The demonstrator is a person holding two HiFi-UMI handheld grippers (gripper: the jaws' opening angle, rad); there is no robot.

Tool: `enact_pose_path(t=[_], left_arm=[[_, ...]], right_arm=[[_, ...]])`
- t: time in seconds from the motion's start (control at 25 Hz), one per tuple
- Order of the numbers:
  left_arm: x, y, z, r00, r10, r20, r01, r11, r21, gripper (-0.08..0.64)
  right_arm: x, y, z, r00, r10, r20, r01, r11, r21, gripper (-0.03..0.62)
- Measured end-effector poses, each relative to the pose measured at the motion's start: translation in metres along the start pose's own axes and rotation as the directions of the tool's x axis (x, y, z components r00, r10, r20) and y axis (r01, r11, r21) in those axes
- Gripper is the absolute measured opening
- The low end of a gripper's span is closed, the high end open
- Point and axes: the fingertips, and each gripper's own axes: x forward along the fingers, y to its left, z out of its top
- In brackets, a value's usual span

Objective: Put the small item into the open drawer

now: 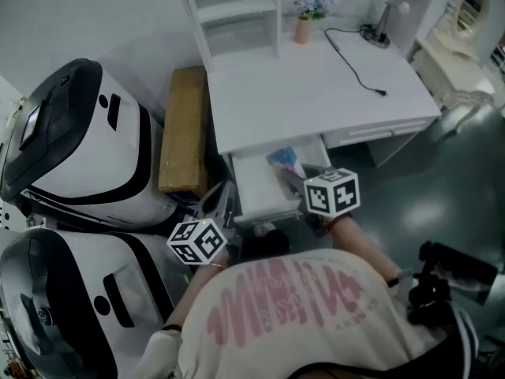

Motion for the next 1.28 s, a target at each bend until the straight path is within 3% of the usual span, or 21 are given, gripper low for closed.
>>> enact_pose_path(t=[0.2, 0.36, 0.6, 1.12, 1.28], left_arm=[[0.004, 0.024, -0.001, 0.999, 0.034, 0.009, -0.034, 0.999, -0.014, 0.029], [0.003, 0.047, 0.003, 0.997, 0.075, 0.034, -0.074, 0.997, -0.019, 0.029], [-0.005, 0.07, -0.002, 0.99, 0.127, 0.06, -0.125, 0.991, -0.039, 0.029], [-0.022, 0.109, -0.026, 0.975, 0.21, 0.071, -0.205, 0.976, -0.072, 0.029], [-0.02, 0.116, -0.03, 0.973, 0.216, 0.077, -0.21, 0.975, -0.074, 0.029]], right_arm=[[0.031, -0.014, -0.009, 0.996, -0.009, -0.093, 0.0, 0.995, -0.097, 0.089], [0.055, -0.022, -0.019, 0.976, 0.036, -0.215, -0.07, 0.986, -0.151, 0.09], [0.083, -0.034, -0.041, 0.913, 0.041, -0.406, -0.169, 0.944, -0.284, 0.089], [0.13, -0.045, -0.106, 0.777, 0.012, -0.63, -0.317, 0.871, -0.375, 0.091], [0.138, -0.049, -0.12, 0.755, 0.01, -0.655, -0.331, 0.869, -0.368, 0.091]])
